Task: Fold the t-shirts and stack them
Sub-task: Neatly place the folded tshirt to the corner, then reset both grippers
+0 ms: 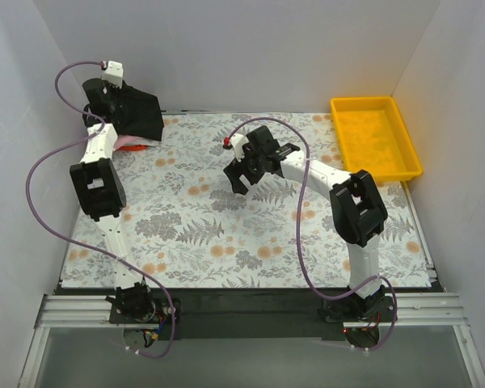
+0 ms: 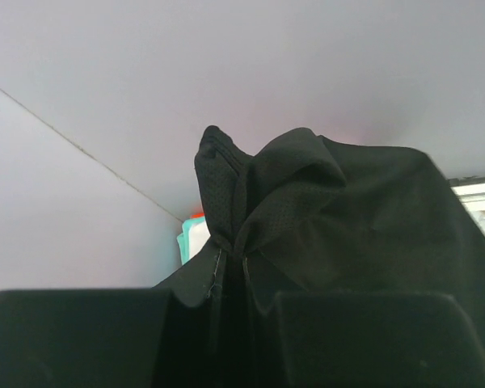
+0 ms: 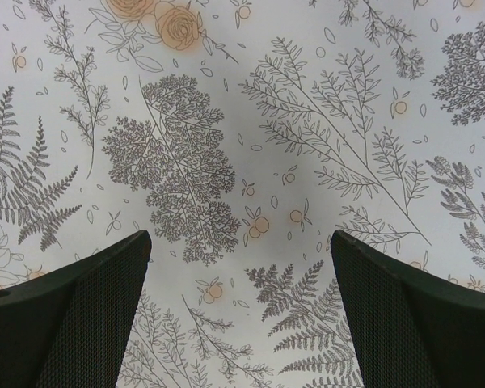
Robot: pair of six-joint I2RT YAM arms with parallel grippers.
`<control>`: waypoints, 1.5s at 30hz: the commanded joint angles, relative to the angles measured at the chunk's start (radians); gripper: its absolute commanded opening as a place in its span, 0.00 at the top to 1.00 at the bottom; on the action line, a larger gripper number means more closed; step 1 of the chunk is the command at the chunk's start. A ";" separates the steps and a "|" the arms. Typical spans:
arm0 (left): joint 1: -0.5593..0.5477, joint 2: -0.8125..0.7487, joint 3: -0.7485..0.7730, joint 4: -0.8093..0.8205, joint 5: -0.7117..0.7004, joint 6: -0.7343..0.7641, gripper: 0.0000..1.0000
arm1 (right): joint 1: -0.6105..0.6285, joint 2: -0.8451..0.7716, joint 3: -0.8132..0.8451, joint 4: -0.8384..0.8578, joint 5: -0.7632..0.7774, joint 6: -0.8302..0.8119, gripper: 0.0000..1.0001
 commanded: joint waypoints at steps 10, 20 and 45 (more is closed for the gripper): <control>0.071 0.122 0.090 0.180 -0.033 0.110 0.96 | 0.002 0.035 0.070 -0.034 -0.022 0.005 0.02; 0.048 0.044 0.242 0.009 -0.150 0.093 0.16 | -0.107 -0.083 0.109 -0.118 -0.098 -0.052 0.02; -0.406 -0.666 -0.612 -0.648 0.188 -0.579 0.09 | -0.618 -0.689 -0.480 -0.147 -0.203 0.106 0.02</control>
